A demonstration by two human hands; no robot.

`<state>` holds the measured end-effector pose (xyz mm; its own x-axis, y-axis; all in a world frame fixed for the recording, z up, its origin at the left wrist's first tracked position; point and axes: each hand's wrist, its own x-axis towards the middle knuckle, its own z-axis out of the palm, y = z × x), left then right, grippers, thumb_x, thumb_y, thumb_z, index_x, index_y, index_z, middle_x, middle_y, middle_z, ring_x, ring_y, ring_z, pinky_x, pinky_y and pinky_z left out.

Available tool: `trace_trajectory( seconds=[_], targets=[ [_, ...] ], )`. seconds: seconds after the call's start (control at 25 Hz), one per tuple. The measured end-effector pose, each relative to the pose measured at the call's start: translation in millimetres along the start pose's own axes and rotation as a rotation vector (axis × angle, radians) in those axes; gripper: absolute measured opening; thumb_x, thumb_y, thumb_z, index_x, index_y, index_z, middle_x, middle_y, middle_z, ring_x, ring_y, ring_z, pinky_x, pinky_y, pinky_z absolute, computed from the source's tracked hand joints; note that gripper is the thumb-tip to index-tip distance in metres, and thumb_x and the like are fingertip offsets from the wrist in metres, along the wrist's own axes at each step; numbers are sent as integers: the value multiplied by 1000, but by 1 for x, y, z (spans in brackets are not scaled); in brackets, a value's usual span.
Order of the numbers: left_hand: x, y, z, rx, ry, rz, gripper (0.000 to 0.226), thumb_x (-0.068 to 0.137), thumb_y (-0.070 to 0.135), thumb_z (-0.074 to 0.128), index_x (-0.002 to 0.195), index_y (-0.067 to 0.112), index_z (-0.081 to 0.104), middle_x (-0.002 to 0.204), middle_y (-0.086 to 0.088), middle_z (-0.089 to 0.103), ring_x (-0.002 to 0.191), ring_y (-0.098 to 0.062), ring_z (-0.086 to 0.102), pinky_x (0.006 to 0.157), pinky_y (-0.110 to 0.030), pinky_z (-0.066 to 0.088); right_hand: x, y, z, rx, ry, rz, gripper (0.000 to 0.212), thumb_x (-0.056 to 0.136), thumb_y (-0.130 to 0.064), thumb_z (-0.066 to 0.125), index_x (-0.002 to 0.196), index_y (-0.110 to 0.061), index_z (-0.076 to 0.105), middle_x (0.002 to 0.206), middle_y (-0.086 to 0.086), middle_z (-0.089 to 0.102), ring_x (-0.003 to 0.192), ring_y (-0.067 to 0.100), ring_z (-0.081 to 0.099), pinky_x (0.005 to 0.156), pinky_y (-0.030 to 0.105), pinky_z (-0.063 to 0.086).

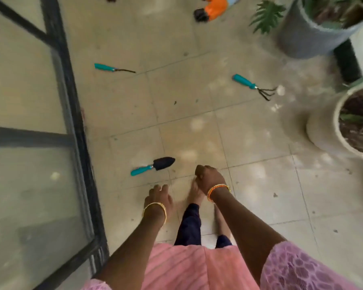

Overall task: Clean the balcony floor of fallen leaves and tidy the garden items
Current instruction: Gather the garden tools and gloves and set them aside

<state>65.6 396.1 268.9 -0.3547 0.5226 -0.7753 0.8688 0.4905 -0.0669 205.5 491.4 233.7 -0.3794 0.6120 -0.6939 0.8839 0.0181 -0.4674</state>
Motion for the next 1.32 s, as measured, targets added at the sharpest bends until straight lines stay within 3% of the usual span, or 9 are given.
trace_trajectory(
  seconds=[0.12,0.28,0.4,0.52,0.64,0.8,1.0,1.16,1.32],
  targets=[
    [4,-27,15,-197,47,-99,44,98,23,41,141,19,39,137,-7,44,126,-21,43,102,-32,41,15,-16,24,-68,-60,-89,22,91,-18,49,108,-14,62,107,11,62,97,29,59,79,33,49],
    [37,-68,40,-273,39,-137,48,96,22,45,143,18,36,138,-7,41,128,-23,40,104,-35,39,40,-34,74,-178,-180,-165,20,91,-20,52,105,-15,65,108,10,61,98,27,59,82,34,51],
    [97,-115,64,-201,65,-120,49,95,22,46,143,18,34,143,-6,37,131,-24,35,104,-37,38,79,-52,119,-209,-230,-226,22,91,-19,53,110,-16,64,110,9,61,99,25,59,86,34,51],
    [171,-158,93,-90,45,-56,57,96,23,47,148,16,25,153,-7,25,138,-25,26,109,-39,33,138,-60,166,-148,-157,-229,22,91,-15,52,109,-14,65,107,10,65,97,25,61,86,31,49],
    [232,-185,129,41,-1,14,68,96,25,49,151,14,11,159,-9,8,146,-27,9,114,-40,25,191,-60,217,-114,-79,-255,32,89,-10,54,120,-11,60,121,12,58,107,26,56,95,31,45],
    [278,-198,160,-40,155,43,57,95,21,52,146,12,28,146,-12,34,134,-29,33,104,-40,37,231,-62,265,-123,-62,-343,48,88,-4,54,136,-9,45,139,13,40,121,29,48,107,34,39],
    [294,-201,167,-128,231,100,43,95,10,52,137,8,44,130,-12,48,118,-28,46,97,-36,42,252,-65,292,-315,-45,-312,52,91,0,51,140,-9,37,141,15,33,117,30,52,103,33,41],
    [265,-200,152,-171,243,79,45,96,8,50,140,8,42,130,-12,53,118,-27,50,99,-32,41,230,-81,272,-334,-53,-290,49,92,-1,50,139,-9,39,136,17,37,114,32,52,101,35,44],
    [195,-185,115,-248,277,53,47,95,8,51,141,9,41,134,-9,52,121,-23,49,103,-30,41,159,-99,224,-270,58,-367,43,91,0,51,133,-5,46,131,14,42,103,30,58,90,36,52]
  ],
)
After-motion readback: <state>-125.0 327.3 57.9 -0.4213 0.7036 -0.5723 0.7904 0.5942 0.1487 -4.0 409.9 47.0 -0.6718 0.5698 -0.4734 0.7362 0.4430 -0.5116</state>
